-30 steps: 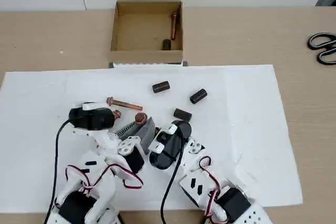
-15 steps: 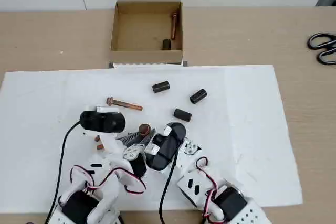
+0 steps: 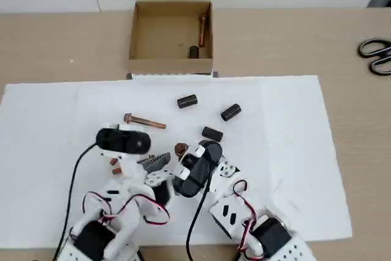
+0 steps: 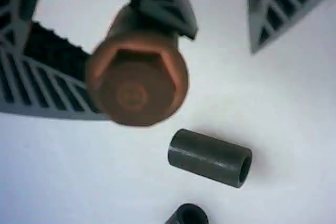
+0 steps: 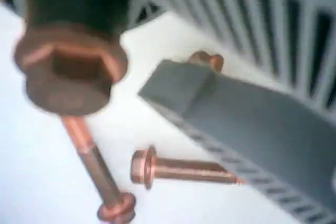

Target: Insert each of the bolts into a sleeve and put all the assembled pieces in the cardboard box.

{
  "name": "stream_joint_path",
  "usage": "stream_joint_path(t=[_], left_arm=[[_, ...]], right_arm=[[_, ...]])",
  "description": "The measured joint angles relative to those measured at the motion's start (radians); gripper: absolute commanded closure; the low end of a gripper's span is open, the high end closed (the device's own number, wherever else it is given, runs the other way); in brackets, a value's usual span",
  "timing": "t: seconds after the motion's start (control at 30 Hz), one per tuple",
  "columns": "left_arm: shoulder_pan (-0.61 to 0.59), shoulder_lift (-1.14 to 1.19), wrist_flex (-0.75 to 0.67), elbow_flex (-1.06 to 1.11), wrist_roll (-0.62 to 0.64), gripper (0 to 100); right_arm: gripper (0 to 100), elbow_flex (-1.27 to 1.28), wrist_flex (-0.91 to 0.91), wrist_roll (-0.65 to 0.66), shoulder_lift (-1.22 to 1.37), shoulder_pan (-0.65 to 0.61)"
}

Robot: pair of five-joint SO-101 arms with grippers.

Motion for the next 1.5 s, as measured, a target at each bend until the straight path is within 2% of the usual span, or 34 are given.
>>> stream_joint_path(t=[0.27, 0.37, 0.53, 0.63, 0.73, 0.83, 0.97, 1.1, 1.3, 1.5], left_arm=[[-0.066, -0.002, 0.04, -0.143, -0.043, 73], [-0.109, -0.006, 0.04, -0.192, -0.086, 80], [-0.195, -0.011, 0.04, -0.224, -0.106, 100], [-0.267, -0.011, 0.04, -0.224, -0.143, 99], [-0.351, -0.012, 0.04, -0.199, -0.239, 99], [-0.434, -0.005, 0.04, -0.115, -0.387, 99], [-0.517, -0.003, 0.031, 0.02, -0.542, 99], [-0.563, -0.005, -0.018, 0.1, -0.566, 99], [-0.566, -0.005, -0.057, 0.161, -0.568, 99], [-0.566, -0.005, -0.06, 0.161, -0.569, 99]], right_arm=[[99.5, -0.002, -0.008, 0.002, -0.002, -0.006], [99.5, -0.002, -0.008, 0.002, -0.002, -0.006], [99.5, -0.002, -0.008, 0.002, -0.002, -0.009], [99.5, -0.002, -0.008, 0.002, -0.002, -0.009], [99.5, -0.002, -0.006, 0.002, -0.002, -0.005], [99.5, 0.005, 0.028, -0.005, -0.002, 0.055], [99.5, 0.006, 0.054, -0.12, -0.002, 0.241], [99.5, 0.0, 0.054, -0.198, -0.002, 0.407], [99.5, -0.161, 0.06, -0.296, 0.106, 0.443], [99.5, -0.477, 0.051, -0.371, 0.496, 0.499]])
